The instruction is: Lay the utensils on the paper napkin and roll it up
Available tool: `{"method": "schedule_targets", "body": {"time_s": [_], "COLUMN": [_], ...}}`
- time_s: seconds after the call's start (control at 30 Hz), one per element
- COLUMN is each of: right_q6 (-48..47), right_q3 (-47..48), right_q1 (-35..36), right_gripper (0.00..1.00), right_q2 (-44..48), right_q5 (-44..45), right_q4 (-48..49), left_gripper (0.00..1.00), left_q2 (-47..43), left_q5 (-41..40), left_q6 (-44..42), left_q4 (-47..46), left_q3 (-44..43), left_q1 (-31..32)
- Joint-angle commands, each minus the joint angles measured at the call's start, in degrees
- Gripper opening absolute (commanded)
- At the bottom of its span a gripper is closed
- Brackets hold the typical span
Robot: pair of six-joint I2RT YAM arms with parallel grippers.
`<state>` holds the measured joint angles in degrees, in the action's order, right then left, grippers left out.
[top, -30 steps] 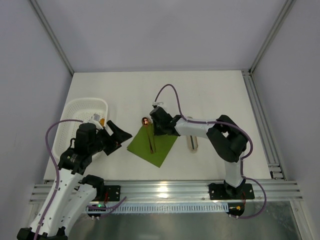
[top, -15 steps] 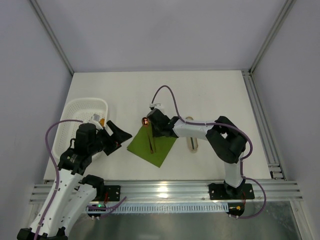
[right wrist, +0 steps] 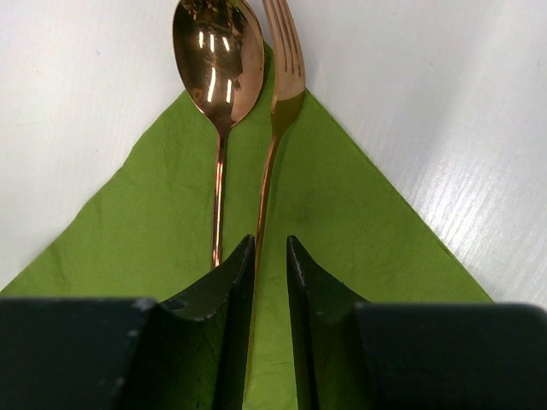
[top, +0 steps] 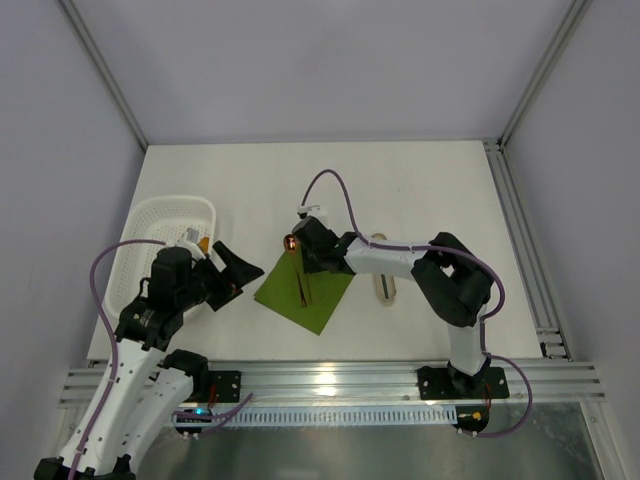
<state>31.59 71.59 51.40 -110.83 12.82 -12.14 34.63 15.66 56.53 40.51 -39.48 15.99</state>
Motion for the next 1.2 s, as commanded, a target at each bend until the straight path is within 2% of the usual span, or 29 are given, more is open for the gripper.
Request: {"method": "schedule_targets", "body": {"time_s": [0.0,0.57,0.7,0.77,0.8,1.0,1.17], "right_q6": [-0.57,0.31,0.48,0.92,1.1,2.15,3.74], "right_q3": [3.29,5.49,5.4,4.7,4.26,1.8,-2.77], "right_q1": [0.63,0.81,0.81,0.81,0.81,0.55,-0.77], "right_gripper": [0.25,0.24,0.16,0.05,0.04,0.04,0.04], "right_q2": [-0.62,-3.96,-4.05,-3.0,-2.56,1.3,4.91], "right_q5": [1.42,2.3,2.3,2.39,2.21,2.48,-2.43], "right_q4": [0.8,-1.22,-1.22,-0.43,0.1,2.47,7.74], "left_gripper": [0.88,0.88,0.88,0.88,0.88,0.88,0.88], "left_q2": [-0.53,-0.71,-0.62,-0.53,-0.53,-0.18,-0.18], "left_q5": [1.04,0.95,0.95,0.95,0.86,1.21,1.3], "left_q6": [-0.99,-1.16,-1.25,-1.34,-1.34,-1.34,-1.34], "left_q4": [-1.23,-0.96,-1.05,-0.96,-1.05,-1.14,-1.31], "left_q3": [0.29,0.37,0.11,0.02,0.02,-0.15,-0.42], "left_q1": [-0.34,-0.34,-0.34,-0.34,-0.34,-0.34,-0.34]}}
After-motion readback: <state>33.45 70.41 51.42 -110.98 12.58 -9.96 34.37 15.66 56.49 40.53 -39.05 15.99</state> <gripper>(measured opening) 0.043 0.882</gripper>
